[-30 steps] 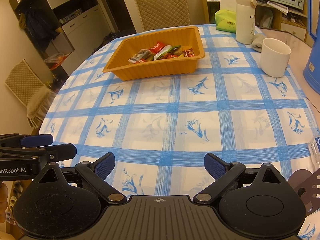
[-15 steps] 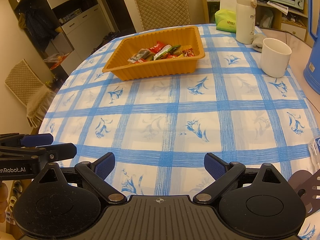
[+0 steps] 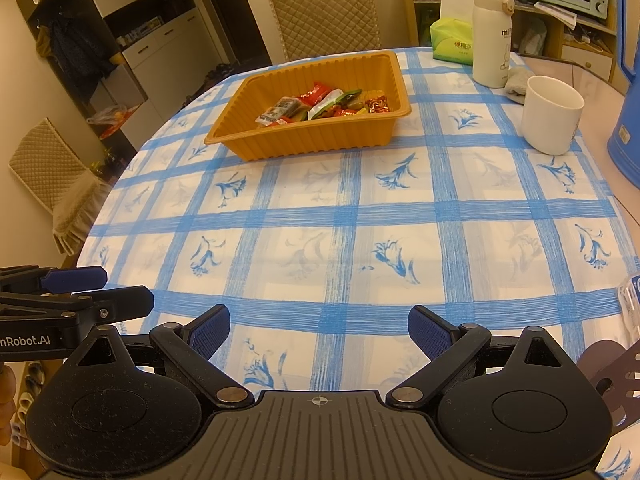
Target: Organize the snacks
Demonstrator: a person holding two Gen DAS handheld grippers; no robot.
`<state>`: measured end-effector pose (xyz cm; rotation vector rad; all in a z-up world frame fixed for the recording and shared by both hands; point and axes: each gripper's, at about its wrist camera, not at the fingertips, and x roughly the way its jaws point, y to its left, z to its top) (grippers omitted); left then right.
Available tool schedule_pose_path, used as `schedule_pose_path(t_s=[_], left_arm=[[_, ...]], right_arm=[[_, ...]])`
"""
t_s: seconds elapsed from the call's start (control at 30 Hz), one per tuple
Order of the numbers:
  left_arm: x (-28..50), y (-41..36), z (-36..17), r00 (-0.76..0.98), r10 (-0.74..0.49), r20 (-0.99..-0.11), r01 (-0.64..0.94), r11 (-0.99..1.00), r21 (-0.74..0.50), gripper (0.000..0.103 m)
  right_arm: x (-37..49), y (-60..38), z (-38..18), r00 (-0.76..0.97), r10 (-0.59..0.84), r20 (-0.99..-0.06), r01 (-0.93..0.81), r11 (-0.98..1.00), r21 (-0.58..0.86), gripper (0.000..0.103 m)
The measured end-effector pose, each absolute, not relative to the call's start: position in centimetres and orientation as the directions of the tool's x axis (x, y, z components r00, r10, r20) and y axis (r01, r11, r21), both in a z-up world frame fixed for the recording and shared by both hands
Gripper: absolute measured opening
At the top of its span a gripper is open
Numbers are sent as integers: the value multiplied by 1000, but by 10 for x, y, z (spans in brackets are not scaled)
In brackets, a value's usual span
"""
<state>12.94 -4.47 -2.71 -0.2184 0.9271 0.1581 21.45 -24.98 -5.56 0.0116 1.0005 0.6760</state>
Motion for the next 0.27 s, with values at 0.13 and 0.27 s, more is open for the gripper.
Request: schedule_pose_path(t_s=[0.13,0.27], left_arm=[[130,-44,-27,593,40,-804,-228,966,-120,75],[130,-42,-27,592,37,-805,-228,966,-124,75]], right_arm=[[214,-250,-56,355,529,-771,-518,798,308,95],[214,-250,-56,354,529,-771,-518,798,308,95]])
